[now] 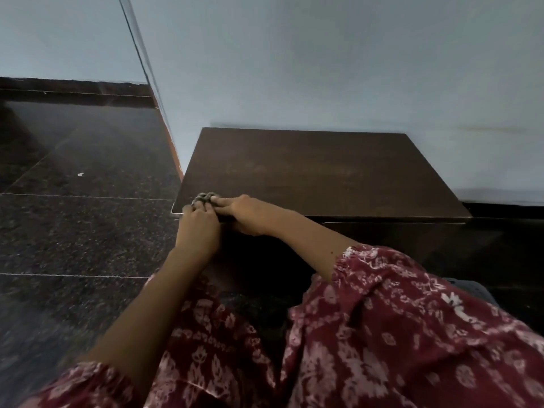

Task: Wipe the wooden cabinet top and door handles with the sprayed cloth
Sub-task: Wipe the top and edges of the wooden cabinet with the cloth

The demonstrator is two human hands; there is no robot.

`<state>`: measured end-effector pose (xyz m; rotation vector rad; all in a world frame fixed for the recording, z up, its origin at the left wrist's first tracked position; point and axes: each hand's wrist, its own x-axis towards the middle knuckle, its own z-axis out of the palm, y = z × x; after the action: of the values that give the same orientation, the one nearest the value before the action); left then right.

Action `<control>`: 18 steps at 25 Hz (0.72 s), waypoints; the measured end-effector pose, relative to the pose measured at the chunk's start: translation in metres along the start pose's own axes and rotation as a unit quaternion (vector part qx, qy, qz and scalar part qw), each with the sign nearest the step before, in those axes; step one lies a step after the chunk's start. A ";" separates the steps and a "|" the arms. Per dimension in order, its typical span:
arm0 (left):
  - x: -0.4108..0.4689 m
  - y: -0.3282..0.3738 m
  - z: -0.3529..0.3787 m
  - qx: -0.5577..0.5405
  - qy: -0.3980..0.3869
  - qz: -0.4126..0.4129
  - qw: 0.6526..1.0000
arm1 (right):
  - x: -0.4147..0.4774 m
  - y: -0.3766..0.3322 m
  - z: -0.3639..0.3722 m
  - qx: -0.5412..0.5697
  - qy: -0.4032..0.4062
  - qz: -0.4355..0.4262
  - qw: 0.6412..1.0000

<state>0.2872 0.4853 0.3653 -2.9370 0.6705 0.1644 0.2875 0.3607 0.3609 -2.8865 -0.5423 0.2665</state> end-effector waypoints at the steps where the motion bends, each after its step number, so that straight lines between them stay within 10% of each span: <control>1: 0.003 0.008 0.000 0.001 0.004 0.021 1.000 | -0.010 0.007 -0.001 0.008 -0.003 0.014 1.000; 10: 0.030 0.081 -0.009 -0.103 0.021 0.161 0.981 | -0.090 0.069 -0.005 0.063 0.038 0.159 0.985; 18: 0.024 0.051 0.004 -0.116 0.094 0.069 0.986 | -0.044 0.033 -0.004 0.081 0.047 0.156 0.983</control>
<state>0.2858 0.4301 0.3531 -3.1550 0.9425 -0.0251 0.2596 0.3134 0.3633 -2.7963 -0.0462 0.2048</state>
